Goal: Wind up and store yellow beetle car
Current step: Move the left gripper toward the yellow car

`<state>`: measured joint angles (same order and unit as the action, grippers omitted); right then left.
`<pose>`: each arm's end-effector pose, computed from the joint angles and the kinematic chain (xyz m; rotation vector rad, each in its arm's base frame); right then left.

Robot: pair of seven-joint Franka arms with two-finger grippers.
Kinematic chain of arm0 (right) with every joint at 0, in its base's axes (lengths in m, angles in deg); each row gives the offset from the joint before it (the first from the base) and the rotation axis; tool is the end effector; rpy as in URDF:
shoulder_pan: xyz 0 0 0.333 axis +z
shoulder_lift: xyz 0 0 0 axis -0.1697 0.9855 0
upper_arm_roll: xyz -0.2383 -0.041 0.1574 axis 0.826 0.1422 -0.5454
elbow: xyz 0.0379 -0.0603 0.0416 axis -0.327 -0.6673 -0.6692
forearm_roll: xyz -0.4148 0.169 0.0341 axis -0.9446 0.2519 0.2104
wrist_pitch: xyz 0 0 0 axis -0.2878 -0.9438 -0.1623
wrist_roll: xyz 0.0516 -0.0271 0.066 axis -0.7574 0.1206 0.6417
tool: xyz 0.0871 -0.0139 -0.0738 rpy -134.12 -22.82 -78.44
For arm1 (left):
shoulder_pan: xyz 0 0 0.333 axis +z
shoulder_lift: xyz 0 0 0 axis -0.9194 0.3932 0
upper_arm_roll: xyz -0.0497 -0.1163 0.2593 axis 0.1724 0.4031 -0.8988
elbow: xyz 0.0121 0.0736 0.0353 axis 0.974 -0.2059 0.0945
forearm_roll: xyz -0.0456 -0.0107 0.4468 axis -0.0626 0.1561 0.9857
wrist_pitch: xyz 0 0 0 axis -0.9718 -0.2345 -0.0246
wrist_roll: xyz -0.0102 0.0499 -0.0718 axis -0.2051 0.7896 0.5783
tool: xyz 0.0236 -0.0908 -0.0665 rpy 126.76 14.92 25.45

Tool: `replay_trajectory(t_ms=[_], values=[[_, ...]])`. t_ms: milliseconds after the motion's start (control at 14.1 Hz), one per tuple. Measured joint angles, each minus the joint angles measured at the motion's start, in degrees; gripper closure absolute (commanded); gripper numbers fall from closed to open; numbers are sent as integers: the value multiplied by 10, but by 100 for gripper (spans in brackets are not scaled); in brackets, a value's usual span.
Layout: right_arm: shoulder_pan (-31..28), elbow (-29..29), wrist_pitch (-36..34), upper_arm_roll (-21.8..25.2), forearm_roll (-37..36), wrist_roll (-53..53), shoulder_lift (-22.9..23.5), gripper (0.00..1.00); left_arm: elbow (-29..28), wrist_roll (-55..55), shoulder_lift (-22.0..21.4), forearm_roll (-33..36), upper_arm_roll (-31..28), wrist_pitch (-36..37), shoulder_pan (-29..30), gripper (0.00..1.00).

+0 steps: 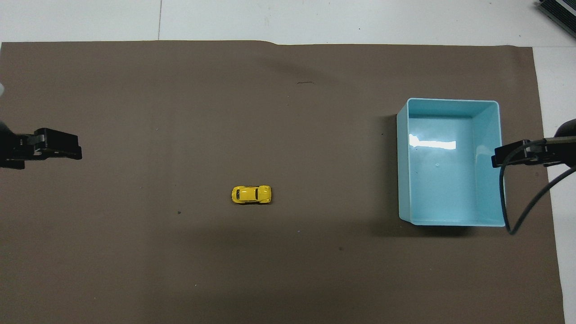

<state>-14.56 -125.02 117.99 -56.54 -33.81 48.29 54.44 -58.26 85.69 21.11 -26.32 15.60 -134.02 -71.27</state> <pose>0.5976 -0.0126 0.5758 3.1360 -0.0096 -0.0550 0.5808 -0.0797 0.6220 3.1209 0.2242 0.0537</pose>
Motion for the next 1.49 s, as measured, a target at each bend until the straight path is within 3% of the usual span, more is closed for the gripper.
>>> replay_trajectory(t_ms=[355, 994, 1491], values=[[0, 0, 0, 0, 0, 0, 0, 0, -4, 216, 6, -1, 1, -1, -46, 0], [0, 0, 0, 0, 0, 0, 0, 0, -37, 706, 11, -19, 4, -37, -97, 0], [0, -1, -1, 0, 0, 0, 0, 0, -102, 927, 13, -48, 4, -115, -107, 0]])
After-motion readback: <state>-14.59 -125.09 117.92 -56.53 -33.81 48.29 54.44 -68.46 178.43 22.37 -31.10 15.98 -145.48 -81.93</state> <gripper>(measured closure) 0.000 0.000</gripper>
